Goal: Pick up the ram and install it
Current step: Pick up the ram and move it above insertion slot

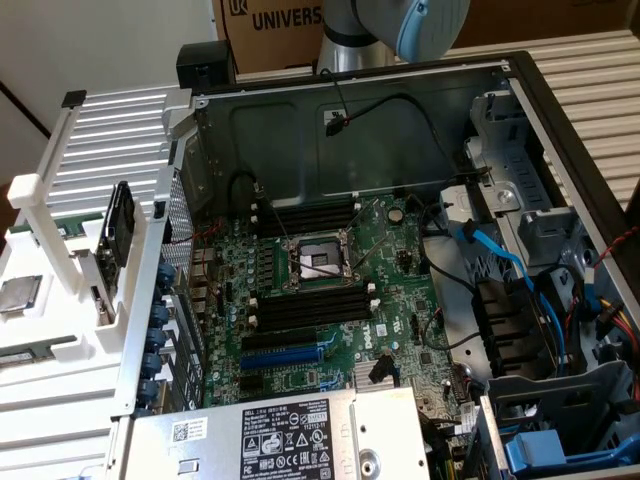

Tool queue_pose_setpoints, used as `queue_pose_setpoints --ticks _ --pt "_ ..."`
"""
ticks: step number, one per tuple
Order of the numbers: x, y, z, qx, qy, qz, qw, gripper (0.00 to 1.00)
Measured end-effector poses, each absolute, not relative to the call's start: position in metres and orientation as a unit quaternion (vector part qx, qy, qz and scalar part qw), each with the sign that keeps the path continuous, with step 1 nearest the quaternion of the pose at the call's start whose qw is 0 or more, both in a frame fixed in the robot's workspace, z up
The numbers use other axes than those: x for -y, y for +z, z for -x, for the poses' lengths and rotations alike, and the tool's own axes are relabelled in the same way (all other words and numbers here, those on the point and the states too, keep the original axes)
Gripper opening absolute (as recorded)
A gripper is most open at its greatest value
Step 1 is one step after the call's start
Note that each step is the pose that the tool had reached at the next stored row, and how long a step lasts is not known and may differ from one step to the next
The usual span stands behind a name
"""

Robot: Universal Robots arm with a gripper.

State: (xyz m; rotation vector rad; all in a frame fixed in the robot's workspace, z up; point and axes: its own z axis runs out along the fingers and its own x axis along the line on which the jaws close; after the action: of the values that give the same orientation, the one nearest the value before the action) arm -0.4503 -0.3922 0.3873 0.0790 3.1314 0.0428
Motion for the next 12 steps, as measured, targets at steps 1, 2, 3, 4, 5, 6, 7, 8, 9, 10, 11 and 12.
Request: queue_pose_setpoints --ticks 1,2,3,4,5,6,7,8,9,10,11,12 --pt "0.3922 0.3873 0.4503 -1.0 0.014 -0.025 0.004 0.11" --pt "0.3922 0.3873 0.4503 -1.0 0.014 -0.025 0.004 0.11" --pt "0.3922 0.3873 0.4503 -1.0 0.014 -0.025 0.004 0.11" --pt "0.3922 0.3873 0.4503 -1.0 0.014 -0.025 0.004 0.11" --pt "0.3922 0.3873 0.4503 -1.0 0.014 -0.025 0.004 0.11" --pt "0.3922 0.3873 0.4504 -1.0 0.014 -0.025 0.004 0.11" --pt "0.3922 0.3874 0.4503 -1.0 0.014 -0.025 0.004 0.11" --pt "0.3922 0.3873 0.4504 -1.0 0.014 -0.025 0.004 0.11" --pt "0.3921 0.3874 0.4508 -1.0 0.014 -0.025 0.005 0.11" --pt "0.3918 0.3873 0.451 -1.0 0.014 -0.023 0.006 0.11" --pt "0.3918 0.3873 0.4509 -1.0 0.014 -0.017 0.006 0.11" --pt "0.3918 0.3873 0.451 -1.0 0.014 -0.008 0.006 0.11"
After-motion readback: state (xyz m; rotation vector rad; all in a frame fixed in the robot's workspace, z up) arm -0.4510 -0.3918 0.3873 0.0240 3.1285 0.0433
